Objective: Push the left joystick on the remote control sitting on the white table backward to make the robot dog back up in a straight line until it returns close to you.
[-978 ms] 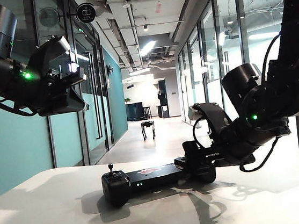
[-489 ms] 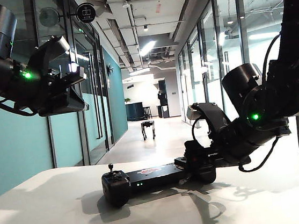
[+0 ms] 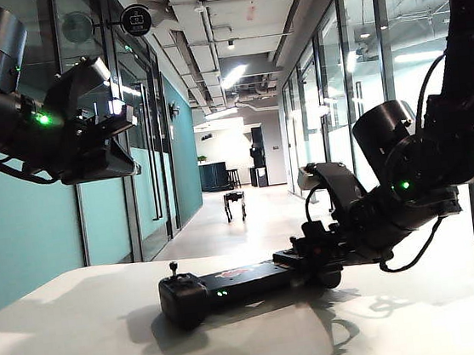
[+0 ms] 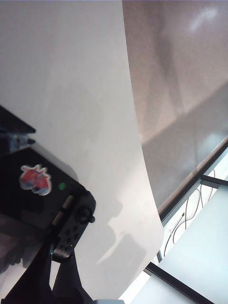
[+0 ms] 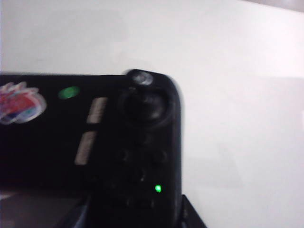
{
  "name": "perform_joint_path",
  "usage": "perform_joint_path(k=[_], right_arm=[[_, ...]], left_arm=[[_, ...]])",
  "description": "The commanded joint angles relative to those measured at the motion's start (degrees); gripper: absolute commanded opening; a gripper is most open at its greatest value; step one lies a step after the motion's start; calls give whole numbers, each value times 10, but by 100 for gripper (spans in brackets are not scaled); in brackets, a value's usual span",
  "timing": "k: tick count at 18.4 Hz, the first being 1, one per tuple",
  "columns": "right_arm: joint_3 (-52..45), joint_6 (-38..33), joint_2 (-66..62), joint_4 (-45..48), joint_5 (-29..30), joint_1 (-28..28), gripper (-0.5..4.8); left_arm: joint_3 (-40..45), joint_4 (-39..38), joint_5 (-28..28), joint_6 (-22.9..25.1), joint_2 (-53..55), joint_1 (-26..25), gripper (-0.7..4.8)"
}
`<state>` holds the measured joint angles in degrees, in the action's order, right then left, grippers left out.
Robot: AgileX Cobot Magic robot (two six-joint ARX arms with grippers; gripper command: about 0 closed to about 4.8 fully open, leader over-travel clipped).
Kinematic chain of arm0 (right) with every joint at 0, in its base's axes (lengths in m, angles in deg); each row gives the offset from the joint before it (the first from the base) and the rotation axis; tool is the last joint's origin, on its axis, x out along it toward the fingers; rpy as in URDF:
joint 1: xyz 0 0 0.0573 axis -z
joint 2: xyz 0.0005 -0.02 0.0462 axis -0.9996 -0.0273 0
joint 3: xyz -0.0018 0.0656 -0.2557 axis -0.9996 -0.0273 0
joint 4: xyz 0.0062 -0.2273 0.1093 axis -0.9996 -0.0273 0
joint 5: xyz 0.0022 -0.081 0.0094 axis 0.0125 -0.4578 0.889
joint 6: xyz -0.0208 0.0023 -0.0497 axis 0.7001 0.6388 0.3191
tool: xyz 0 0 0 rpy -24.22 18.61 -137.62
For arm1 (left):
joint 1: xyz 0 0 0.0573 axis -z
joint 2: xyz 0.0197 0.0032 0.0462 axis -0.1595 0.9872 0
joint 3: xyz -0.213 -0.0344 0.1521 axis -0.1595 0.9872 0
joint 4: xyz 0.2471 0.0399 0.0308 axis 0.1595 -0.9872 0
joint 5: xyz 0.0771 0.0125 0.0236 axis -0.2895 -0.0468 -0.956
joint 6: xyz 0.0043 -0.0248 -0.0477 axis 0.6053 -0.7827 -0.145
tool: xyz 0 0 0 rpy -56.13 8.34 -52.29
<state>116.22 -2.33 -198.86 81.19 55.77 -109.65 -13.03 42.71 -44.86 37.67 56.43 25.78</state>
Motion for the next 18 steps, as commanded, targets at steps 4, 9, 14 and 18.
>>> perform_joint_path(k=[4,9,14,18], right_arm=[[2,-22,3,7,-40,-3,202],[1,-63,3,20,-125,-10,202],[1,-69,3,19,-233,-39,202],[1,-96,3,19,-254,-44,202]], left_arm=[[-2,11,15,-1,-2,0,-5],[-2,11,15,1,-2,0,-6],[-14,11,17,5,20,0,-5],[-50,11,47,21,73,0,-6]])
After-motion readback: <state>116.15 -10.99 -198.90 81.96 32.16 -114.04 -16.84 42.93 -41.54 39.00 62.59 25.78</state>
